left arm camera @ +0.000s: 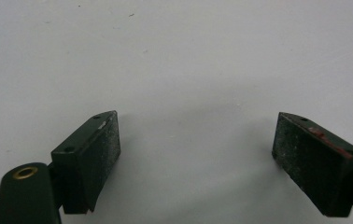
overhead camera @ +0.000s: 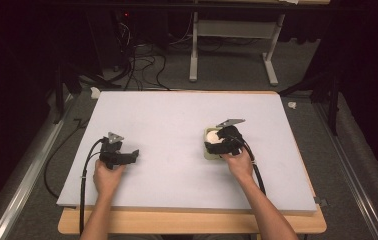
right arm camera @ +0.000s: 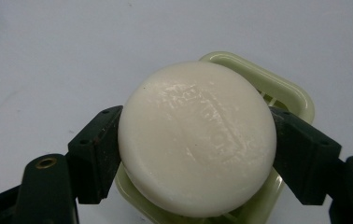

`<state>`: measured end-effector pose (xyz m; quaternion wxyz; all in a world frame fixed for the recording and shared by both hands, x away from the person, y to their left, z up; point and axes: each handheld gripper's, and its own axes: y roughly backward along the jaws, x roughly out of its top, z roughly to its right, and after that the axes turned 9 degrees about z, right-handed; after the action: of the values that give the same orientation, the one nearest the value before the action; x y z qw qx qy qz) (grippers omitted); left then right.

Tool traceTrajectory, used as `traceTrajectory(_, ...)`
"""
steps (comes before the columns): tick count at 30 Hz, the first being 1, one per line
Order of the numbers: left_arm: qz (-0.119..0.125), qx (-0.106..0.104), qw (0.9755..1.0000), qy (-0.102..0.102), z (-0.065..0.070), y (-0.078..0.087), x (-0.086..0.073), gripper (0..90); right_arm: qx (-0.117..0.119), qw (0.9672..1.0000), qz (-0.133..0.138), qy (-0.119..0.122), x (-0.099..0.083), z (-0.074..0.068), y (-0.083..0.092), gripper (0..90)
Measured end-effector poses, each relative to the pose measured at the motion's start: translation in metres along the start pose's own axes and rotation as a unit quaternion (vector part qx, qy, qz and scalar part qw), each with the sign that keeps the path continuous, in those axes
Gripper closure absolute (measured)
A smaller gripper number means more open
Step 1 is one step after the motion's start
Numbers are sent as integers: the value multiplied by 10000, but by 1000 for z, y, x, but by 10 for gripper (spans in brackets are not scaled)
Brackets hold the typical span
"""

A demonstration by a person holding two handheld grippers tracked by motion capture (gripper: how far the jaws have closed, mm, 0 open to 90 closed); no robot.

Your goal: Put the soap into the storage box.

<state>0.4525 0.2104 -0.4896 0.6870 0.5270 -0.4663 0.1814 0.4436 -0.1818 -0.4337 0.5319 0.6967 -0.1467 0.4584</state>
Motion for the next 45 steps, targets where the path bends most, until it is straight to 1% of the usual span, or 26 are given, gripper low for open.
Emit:
traceTrajectory(15,-1,-2,10000,-1,0,0,0,157,-91,9998,-156,-27,-2,0,-7,248)
traceTrajectory(33,0,-2,10000,0,0,0,0,157,-177,9994,-304,-1,-4,1,-9,247)
traceTrajectory(36,-1,-4,10000,0,0,0,0,157,-242,9993,-296,50,-6,1,-10,246)
traceTrajectory(37,-1,-3,10000,1,0,0,0,158,-252,9993,-262,33,-5,1,-10,247)
traceTrajectory(39,-1,-4,10000,1,0,0,0,157,-218,9996,-183,-7,-4,2,-8,250)
traceTrajectory(45,-1,-4,10000,1,0,0,0,158,-243,9996,-130,45,-5,1,-6,249)
